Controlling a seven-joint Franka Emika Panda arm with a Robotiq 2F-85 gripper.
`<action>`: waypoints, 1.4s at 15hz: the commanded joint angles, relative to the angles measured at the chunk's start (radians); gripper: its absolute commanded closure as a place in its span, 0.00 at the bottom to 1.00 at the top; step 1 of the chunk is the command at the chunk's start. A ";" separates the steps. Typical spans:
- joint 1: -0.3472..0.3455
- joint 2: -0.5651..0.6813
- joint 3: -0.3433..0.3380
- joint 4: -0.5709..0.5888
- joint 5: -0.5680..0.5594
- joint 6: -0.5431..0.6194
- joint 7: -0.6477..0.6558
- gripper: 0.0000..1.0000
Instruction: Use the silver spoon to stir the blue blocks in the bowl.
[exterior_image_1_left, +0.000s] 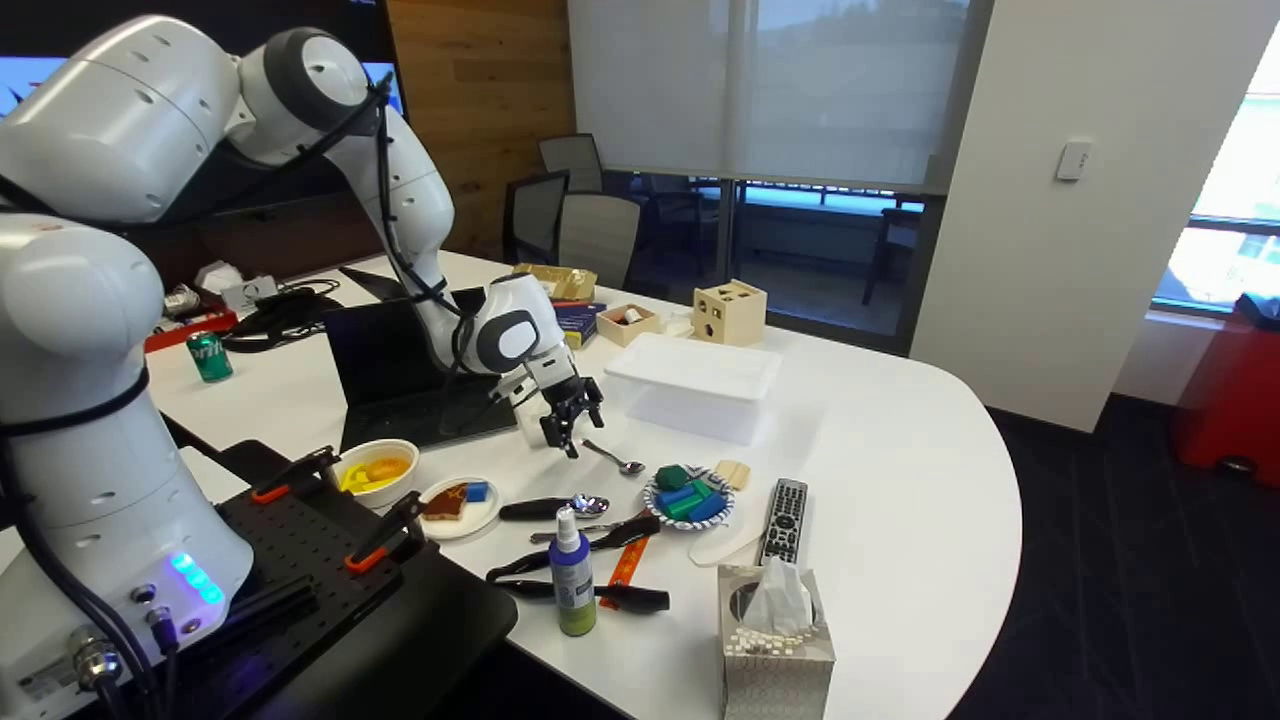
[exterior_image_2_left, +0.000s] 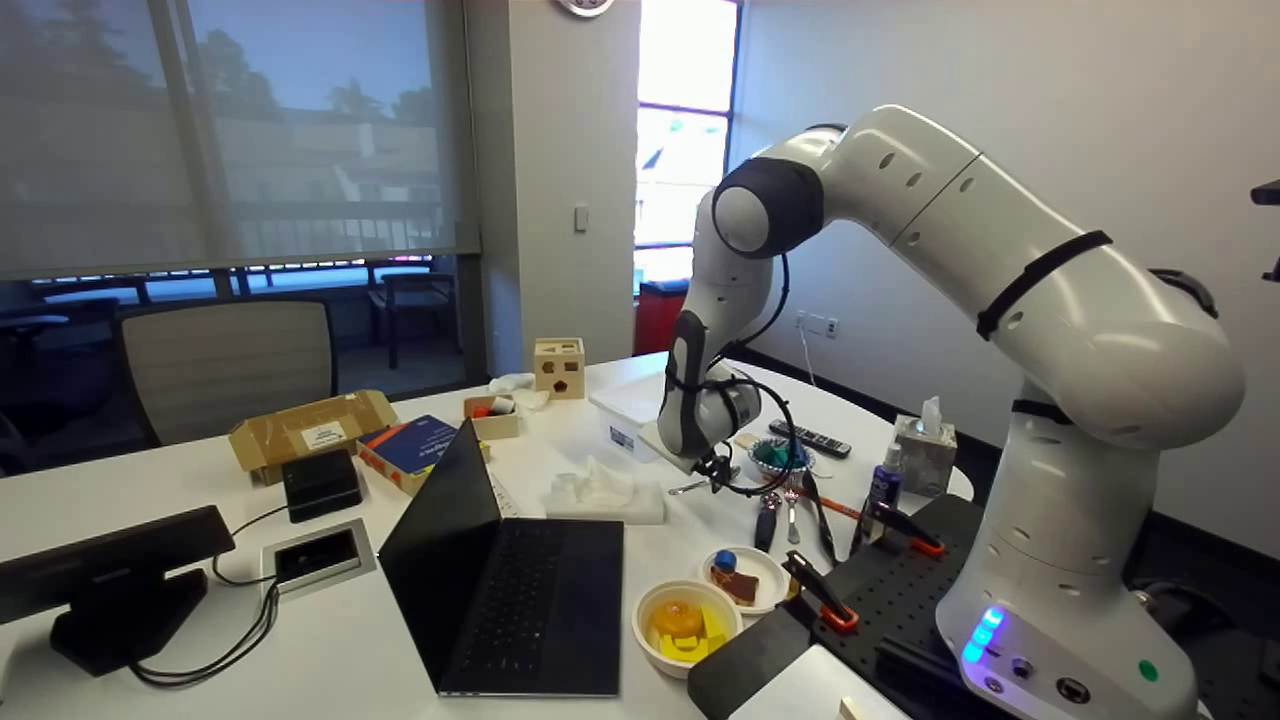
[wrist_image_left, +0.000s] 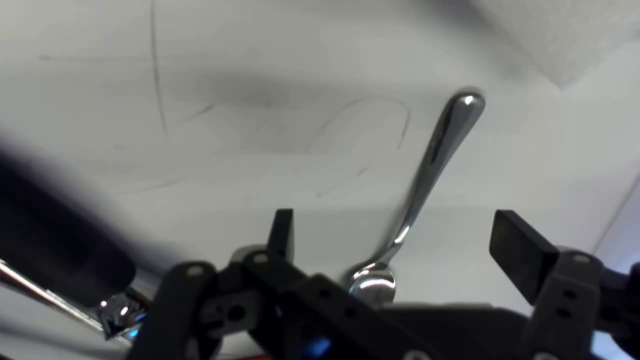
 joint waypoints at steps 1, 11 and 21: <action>0.060 0.027 -0.064 0.027 0.061 -0.041 0.020 0.00; 0.039 0.111 -0.083 0.203 0.023 -0.205 0.028 0.00; 0.002 0.178 -0.073 0.306 -0.009 -0.284 0.032 0.26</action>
